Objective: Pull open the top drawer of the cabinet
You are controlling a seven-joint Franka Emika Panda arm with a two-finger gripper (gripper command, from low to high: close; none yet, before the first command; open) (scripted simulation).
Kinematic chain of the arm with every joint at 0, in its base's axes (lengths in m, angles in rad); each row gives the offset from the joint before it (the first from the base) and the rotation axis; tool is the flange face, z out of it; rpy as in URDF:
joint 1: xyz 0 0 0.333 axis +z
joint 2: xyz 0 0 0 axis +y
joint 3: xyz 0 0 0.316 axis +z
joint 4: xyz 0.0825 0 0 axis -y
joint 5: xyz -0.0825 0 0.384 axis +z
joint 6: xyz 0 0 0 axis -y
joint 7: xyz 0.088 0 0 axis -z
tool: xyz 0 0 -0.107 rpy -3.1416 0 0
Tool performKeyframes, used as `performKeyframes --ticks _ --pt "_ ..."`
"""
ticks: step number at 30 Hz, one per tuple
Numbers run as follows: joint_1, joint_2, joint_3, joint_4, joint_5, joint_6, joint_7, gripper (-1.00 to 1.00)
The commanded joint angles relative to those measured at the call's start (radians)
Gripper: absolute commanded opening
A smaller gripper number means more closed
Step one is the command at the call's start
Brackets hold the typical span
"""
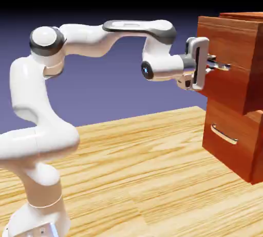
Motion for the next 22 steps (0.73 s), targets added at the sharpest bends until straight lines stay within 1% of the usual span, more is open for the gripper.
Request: performKeyframes --ticks 1,6,14,18,19,20,22 --pt "0.036 -0.006 -0.027 -0.031 -0.003 -0.004 0.003 -1.0" --pt "0.148 0.097 -0.094 -0.074 0.064 0.021 -0.175 -1.0" --pt "0.438 0.05 -0.321 -0.266 0.063 0.025 -0.204 -1.0" --pt "0.583 -0.023 -0.428 -0.375 0.036 0.038 -0.172 -1.0" --pt "0.587 -0.025 -0.431 -0.378 0.035 0.039 -0.171 -1.0" --pt "0.587 -0.025 -0.431 -0.378 0.035 0.039 -0.171 1.0" --pt "0.623 -0.048 -0.455 -0.405 0.025 0.047 -0.162 1.0"
